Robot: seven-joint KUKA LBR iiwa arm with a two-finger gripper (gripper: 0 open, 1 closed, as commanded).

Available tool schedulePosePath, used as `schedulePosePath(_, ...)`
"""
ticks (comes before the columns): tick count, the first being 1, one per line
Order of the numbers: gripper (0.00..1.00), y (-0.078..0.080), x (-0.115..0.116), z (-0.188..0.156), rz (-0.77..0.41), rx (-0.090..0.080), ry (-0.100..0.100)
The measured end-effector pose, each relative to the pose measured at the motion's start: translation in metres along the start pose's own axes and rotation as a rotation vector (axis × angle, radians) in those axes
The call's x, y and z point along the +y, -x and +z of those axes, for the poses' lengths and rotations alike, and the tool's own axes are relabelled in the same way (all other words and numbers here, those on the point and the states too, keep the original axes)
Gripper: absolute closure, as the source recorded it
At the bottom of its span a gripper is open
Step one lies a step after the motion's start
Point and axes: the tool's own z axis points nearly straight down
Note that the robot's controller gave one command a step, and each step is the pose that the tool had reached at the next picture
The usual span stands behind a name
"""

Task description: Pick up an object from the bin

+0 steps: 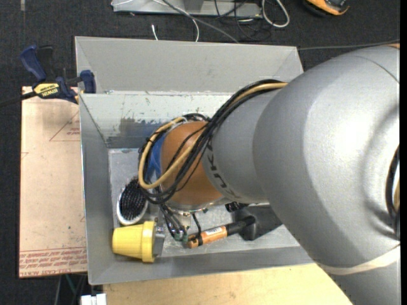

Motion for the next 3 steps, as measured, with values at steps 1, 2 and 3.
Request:
schedulePosePath(1, 0.00, -0.001, 0.002, -0.002, -0.029, -0.003, -0.002)
schedulePosePath(2, 0.00, 0.000, 0.005, -0.003, -0.031, -0.002, -0.002)
schedulePosePath(3, 0.00, 0.015, -0.008, -0.010, -0.098, -0.004, -0.002)
